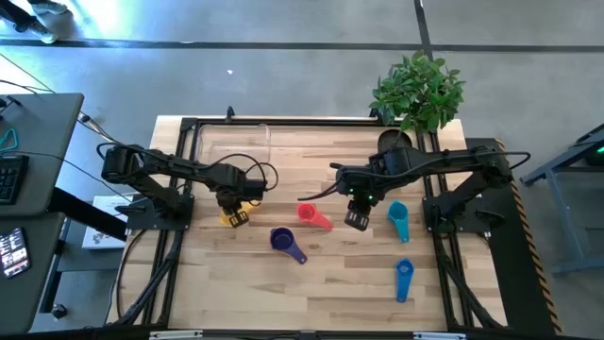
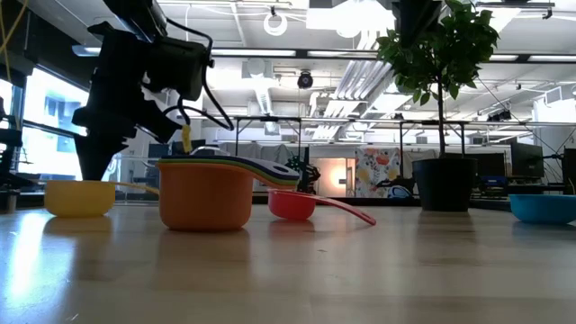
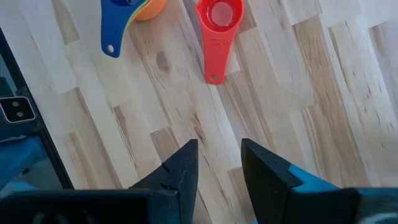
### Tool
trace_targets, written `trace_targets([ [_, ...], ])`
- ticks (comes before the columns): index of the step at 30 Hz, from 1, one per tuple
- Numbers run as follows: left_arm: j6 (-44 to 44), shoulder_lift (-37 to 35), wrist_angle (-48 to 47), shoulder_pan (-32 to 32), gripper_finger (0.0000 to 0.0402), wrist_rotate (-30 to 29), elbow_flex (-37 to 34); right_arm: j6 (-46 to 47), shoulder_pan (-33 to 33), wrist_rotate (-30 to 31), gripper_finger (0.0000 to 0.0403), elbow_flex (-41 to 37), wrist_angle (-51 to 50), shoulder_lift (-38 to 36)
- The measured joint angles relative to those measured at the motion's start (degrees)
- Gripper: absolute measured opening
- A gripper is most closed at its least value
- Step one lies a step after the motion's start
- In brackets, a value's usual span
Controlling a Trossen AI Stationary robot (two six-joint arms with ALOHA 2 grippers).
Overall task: Nest measuring cups in basket
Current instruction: Stack the yellow measuring cup on top of the violet measuring cup
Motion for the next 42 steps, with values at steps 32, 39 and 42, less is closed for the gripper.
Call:
trace_targets([
  [32, 25.3, 0.0, -0.6, -7.8, 0.0002, -2.3, 19.1, 22.0, -0.1, 14.8, 0.0114, 0.0, 3.4, 0.0],
  [39, 40.5, 0.0, -0.3, -9.3, 0.0004, -2.3, 24.9, 35.1, -2.3, 19.4, 0.0114, 0.0, 3.3, 0.0],
  [42, 49.0, 0.0, 0.7, -9.9, 0.0005, -2.4, 26.4, 38.6, -3.7, 20.2, 0.0114, 0.0, 3.3, 0.0],
])
